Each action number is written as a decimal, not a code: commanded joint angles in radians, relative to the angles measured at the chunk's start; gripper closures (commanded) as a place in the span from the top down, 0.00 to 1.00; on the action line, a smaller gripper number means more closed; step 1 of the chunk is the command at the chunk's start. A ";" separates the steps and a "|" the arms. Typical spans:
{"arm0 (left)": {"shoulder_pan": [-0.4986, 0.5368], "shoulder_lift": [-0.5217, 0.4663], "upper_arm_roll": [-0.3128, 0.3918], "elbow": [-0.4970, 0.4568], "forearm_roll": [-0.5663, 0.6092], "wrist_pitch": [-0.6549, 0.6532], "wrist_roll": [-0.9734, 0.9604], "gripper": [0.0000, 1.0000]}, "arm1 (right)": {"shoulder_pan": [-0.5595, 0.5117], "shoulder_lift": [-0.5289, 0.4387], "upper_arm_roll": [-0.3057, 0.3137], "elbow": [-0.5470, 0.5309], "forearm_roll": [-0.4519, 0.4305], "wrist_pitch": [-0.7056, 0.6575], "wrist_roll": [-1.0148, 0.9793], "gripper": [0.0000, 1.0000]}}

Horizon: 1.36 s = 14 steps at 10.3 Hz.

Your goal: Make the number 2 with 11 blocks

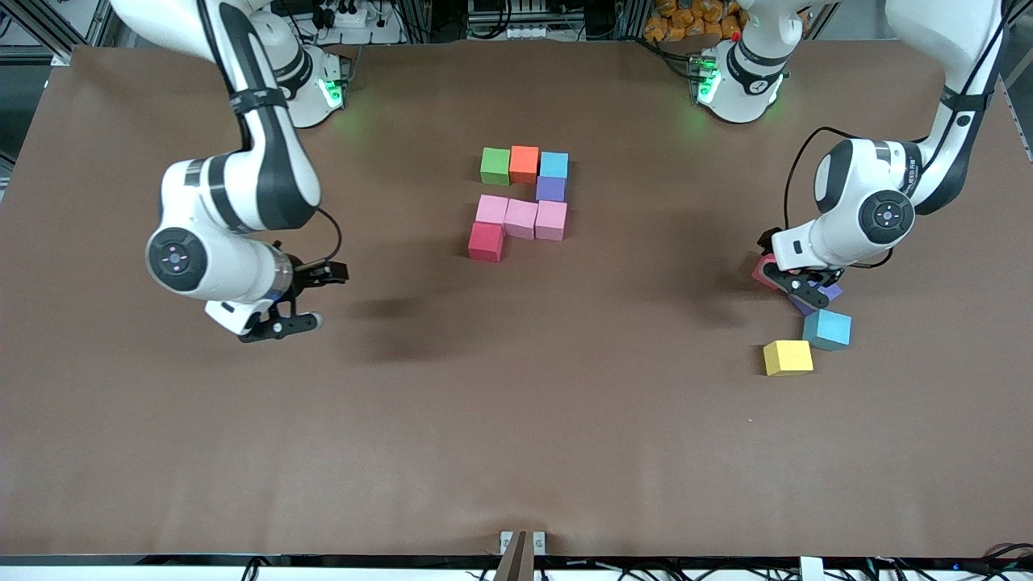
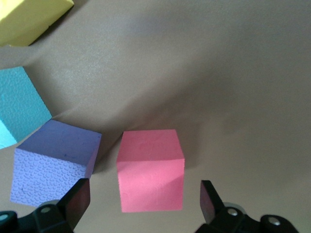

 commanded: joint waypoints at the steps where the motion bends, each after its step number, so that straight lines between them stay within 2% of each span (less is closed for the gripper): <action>1: -0.007 -0.021 0.014 -0.039 -0.009 0.036 0.014 1.00 | -0.081 -0.010 0.020 -0.015 -0.030 -0.010 -0.128 1.00; 6: -0.007 0.000 0.028 -0.065 -0.009 0.082 0.009 1.00 | -0.199 -0.001 0.020 -0.036 -0.067 0.008 -0.377 1.00; 10: -0.009 0.023 0.031 -0.074 -0.011 0.115 0.009 1.00 | -0.319 0.029 0.020 -0.045 -0.073 0.054 -0.682 1.00; 13: -0.011 0.034 0.031 -0.074 -0.011 0.128 0.009 1.00 | -0.370 0.025 0.014 -0.117 -0.073 0.098 -0.848 1.00; 14: -0.012 0.045 0.031 -0.074 -0.011 0.130 0.009 0.97 | -0.389 0.025 0.016 -0.140 -0.073 0.120 -0.906 1.00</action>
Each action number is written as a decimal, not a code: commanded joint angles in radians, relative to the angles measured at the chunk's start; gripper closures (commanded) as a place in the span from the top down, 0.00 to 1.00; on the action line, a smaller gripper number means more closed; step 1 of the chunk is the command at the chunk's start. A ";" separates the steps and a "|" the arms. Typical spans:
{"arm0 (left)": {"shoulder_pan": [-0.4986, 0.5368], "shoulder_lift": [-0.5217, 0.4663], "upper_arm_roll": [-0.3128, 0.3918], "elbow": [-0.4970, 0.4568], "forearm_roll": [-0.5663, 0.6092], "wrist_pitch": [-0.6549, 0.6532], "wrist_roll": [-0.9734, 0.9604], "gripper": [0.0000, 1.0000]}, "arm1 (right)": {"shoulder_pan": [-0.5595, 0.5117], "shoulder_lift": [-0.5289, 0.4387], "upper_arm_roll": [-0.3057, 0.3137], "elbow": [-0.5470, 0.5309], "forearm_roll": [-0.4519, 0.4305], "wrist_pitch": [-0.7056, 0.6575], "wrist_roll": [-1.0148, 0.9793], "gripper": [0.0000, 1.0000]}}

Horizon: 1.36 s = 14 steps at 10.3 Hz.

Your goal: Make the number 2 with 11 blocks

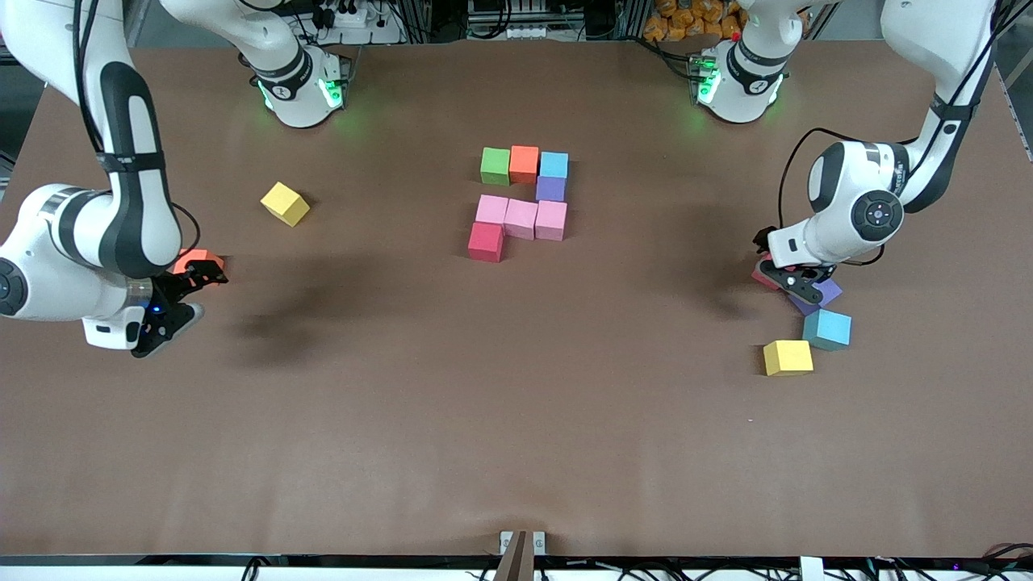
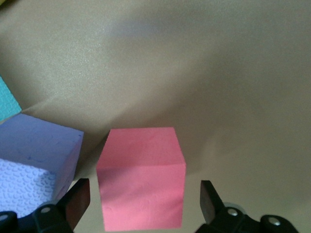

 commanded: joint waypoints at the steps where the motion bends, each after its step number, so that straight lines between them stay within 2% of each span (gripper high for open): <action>1: -0.011 0.009 0.008 -0.008 -0.011 0.029 0.009 0.79 | -0.039 -0.014 0.014 -0.059 -0.018 0.040 -0.119 1.00; 2: -0.011 0.015 0.008 -0.008 -0.011 0.031 0.009 0.60 | -0.056 -0.015 0.014 -0.073 -0.016 0.040 -0.172 1.00; 3: -0.011 0.017 0.008 -0.006 -0.011 0.031 0.009 0.46 | -0.073 -0.016 0.014 -0.087 -0.015 0.039 -0.223 1.00; 7: -0.013 0.000 0.009 0.009 -0.023 0.025 -0.026 0.31 | -0.144 -0.014 0.014 -0.102 -0.013 0.039 -0.441 1.00; 8: -0.026 -0.014 0.009 0.023 -0.025 0.019 -0.070 0.30 | -0.163 -0.009 0.017 -0.109 -0.013 0.039 -0.514 1.00; 10: -0.063 -0.026 0.009 0.104 -0.025 -0.047 -0.176 0.30 | -0.168 -0.008 0.020 -0.136 -0.013 0.049 -0.640 1.00; 12: -0.149 -0.011 0.009 0.220 -0.052 -0.139 -0.306 0.30 | -0.174 -0.012 0.023 -0.177 -0.007 0.074 -0.746 1.00; 14: -0.235 0.027 0.009 0.326 -0.083 -0.168 -0.468 0.30 | -0.241 -0.014 0.102 -0.196 -0.007 0.123 -0.820 1.00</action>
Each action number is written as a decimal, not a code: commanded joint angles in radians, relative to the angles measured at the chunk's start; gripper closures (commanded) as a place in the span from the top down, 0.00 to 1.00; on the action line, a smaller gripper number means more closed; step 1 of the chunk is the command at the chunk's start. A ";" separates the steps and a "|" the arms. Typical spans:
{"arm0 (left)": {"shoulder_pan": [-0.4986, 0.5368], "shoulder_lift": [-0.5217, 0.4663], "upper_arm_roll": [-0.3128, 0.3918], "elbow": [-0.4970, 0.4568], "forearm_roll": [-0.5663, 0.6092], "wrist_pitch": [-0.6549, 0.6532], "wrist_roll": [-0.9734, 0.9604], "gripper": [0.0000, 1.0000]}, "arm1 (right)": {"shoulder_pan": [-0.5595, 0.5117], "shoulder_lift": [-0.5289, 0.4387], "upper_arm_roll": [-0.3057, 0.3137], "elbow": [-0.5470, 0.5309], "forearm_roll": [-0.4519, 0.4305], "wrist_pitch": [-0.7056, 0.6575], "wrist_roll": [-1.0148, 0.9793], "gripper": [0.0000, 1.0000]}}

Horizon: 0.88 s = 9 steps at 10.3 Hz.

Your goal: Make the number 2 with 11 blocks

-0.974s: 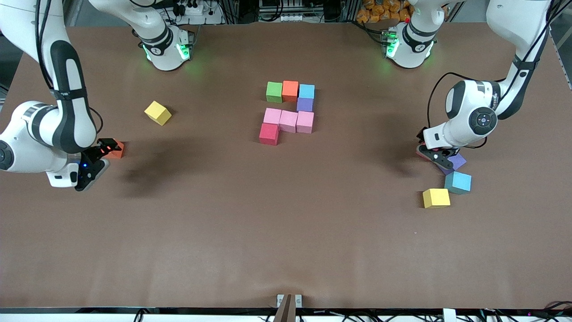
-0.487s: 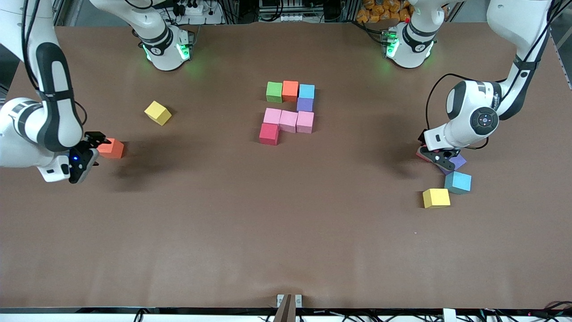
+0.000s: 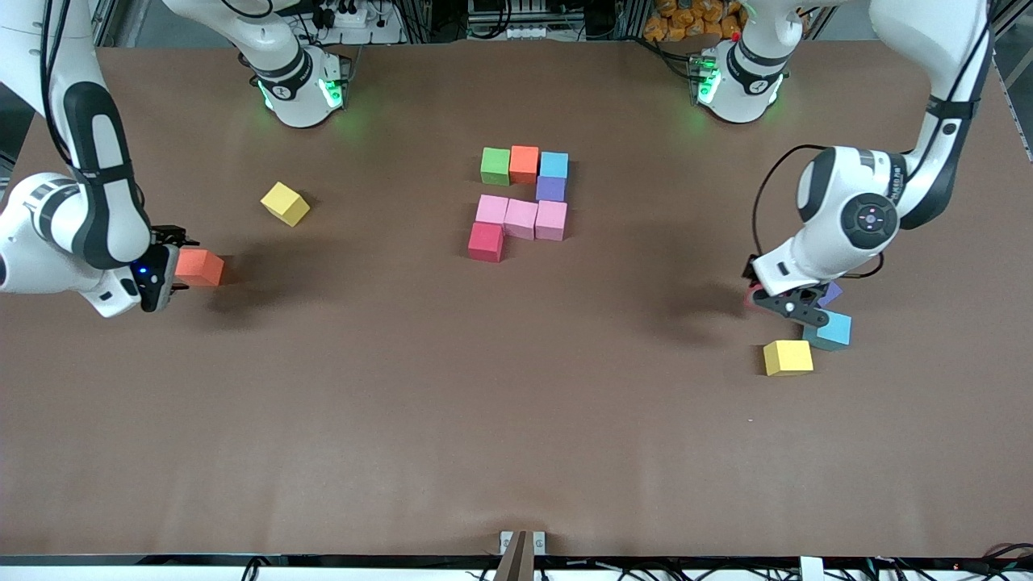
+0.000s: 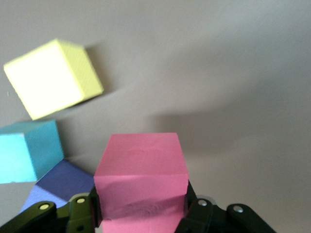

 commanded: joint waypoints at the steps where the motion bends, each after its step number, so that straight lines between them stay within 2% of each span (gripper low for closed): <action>1: -0.105 0.063 0.011 0.149 -0.058 -0.066 -0.151 0.30 | -0.101 -0.015 0.100 -0.029 -0.006 0.075 -0.103 1.00; 3: -0.203 0.137 0.018 0.304 -0.118 -0.158 -0.258 0.30 | -0.106 -0.015 0.101 -0.061 -0.006 0.123 -0.148 1.00; 4: -0.261 0.178 0.046 0.396 -0.121 -0.212 -0.314 0.30 | -0.108 -0.015 0.101 -0.063 -0.006 0.130 -0.163 1.00; 6: -0.406 0.258 0.145 0.558 -0.170 -0.318 -0.383 0.30 | -0.120 -0.015 0.101 -0.070 -0.006 0.141 -0.194 1.00; 9: -0.614 0.352 0.352 0.712 -0.323 -0.390 -0.402 0.30 | -0.152 -0.018 0.101 -0.128 -0.006 0.189 -0.231 1.00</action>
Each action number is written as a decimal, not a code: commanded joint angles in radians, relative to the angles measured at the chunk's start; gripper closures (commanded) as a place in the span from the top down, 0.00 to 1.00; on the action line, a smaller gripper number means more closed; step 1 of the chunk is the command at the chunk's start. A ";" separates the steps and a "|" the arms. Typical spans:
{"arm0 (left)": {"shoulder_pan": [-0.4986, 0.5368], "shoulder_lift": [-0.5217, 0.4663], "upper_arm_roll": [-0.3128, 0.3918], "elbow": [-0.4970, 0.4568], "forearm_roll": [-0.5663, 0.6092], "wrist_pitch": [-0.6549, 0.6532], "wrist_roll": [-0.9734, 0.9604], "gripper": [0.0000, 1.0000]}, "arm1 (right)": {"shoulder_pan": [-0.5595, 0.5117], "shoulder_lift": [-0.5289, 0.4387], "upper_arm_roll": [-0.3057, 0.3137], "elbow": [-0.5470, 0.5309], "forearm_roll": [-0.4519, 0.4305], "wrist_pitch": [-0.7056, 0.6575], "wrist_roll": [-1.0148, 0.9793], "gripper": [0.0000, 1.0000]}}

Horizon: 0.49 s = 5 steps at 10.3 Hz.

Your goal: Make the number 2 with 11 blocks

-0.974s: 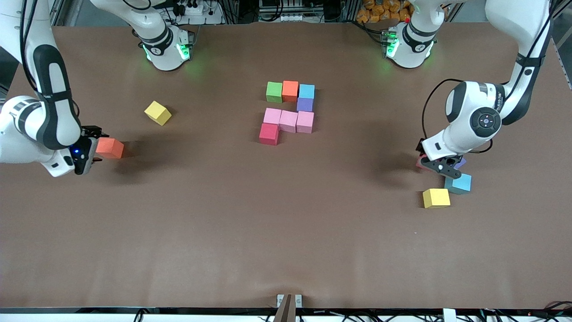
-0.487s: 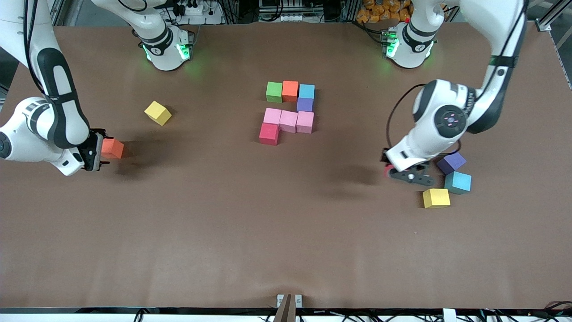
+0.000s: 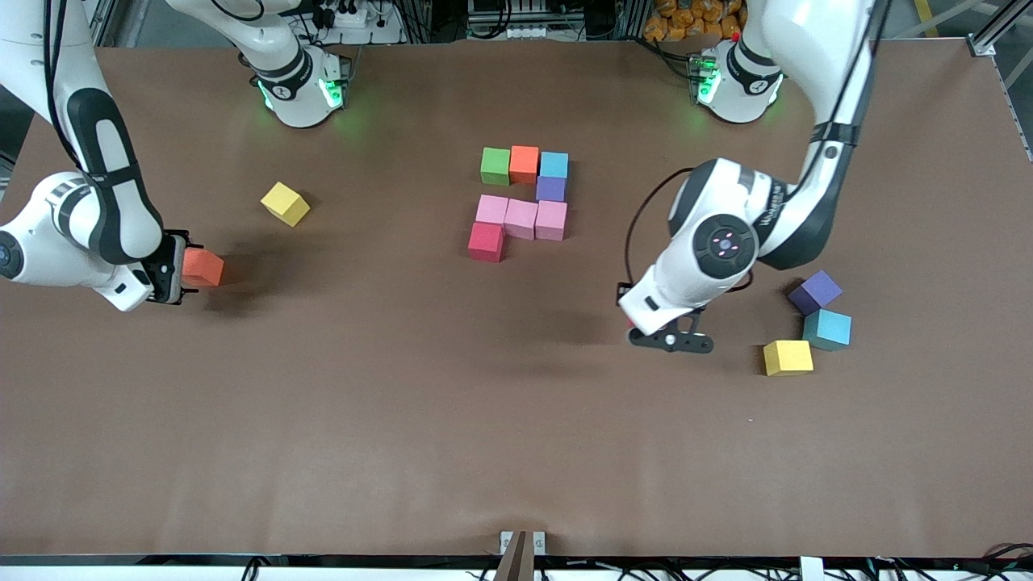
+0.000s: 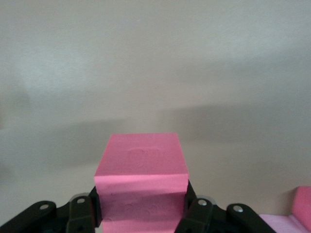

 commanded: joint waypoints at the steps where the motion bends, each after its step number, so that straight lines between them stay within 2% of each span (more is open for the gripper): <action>1: -0.139 0.103 0.153 0.155 -0.112 -0.072 -0.010 0.30 | -0.051 -0.026 0.021 -0.059 -0.006 0.035 -0.057 1.00; 3: -0.221 0.155 0.218 0.229 -0.178 -0.086 -0.053 0.28 | -0.057 -0.034 0.019 -0.065 -0.006 0.038 -0.073 1.00; 5: -0.272 0.181 0.244 0.263 -0.202 -0.081 -0.104 0.28 | -0.063 -0.032 0.019 -0.074 -0.006 0.058 -0.091 1.00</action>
